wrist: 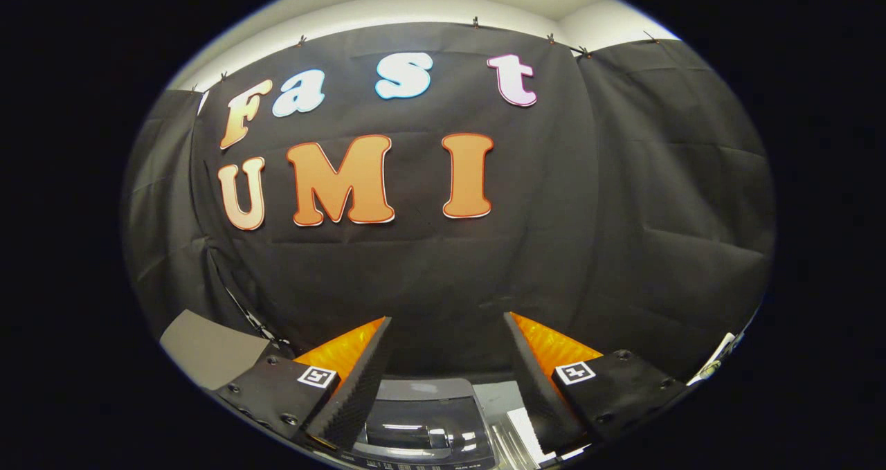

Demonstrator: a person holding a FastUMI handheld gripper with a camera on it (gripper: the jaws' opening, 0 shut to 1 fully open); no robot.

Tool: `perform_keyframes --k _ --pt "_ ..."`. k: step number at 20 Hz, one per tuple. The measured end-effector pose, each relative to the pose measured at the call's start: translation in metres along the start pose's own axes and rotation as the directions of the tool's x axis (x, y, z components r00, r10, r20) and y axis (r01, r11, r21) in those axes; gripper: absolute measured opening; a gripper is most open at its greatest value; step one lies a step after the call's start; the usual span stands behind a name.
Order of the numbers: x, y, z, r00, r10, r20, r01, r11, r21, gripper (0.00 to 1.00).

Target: Put the clothes into the washing machine and then close the washing machine lid.

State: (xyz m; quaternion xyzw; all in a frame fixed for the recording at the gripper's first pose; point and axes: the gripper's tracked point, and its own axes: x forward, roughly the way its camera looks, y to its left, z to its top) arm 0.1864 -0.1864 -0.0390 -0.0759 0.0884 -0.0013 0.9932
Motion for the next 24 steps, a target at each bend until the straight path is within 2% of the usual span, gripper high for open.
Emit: perform_keyframes --k 7,16,24 --pt "-0.004 -0.002 -0.011 0.999 0.034 -0.005 -0.034 0.999 0.008 0.99" --pt "-0.026 -0.017 -0.006 1.0 0.002 0.029 -0.003 0.999 0.046 0.99" --pt "-0.045 -0.006 0.006 0.998 -0.007 0.066 0.003 0.998 0.065 0.99"
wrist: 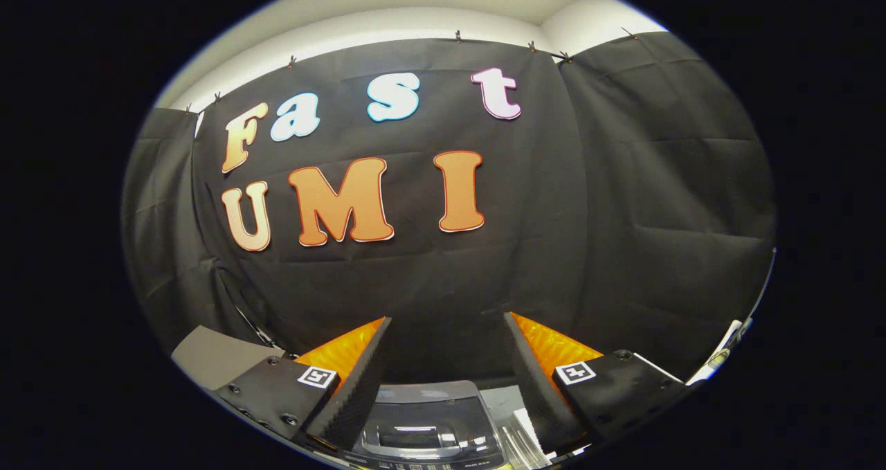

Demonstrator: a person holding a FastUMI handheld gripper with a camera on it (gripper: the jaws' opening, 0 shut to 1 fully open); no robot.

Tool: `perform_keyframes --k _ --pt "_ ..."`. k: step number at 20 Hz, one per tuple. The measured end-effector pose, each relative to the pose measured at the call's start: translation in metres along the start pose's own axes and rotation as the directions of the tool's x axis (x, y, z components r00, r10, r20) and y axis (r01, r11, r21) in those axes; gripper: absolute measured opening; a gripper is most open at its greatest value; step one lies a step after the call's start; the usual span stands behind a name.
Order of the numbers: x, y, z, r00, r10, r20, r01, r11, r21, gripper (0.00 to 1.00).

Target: Put the clothes into the washing machine and then close the washing machine lid.

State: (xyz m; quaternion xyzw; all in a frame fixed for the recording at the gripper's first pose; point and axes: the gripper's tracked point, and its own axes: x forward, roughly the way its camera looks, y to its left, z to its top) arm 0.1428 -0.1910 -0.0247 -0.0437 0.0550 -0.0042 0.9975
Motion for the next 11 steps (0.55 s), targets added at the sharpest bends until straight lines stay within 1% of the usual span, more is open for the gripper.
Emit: perform_keyframes --k 11 --pt "-0.013 0.028 0.008 0.999 -0.006 0.038 0.006 1.0 0.007 0.99"
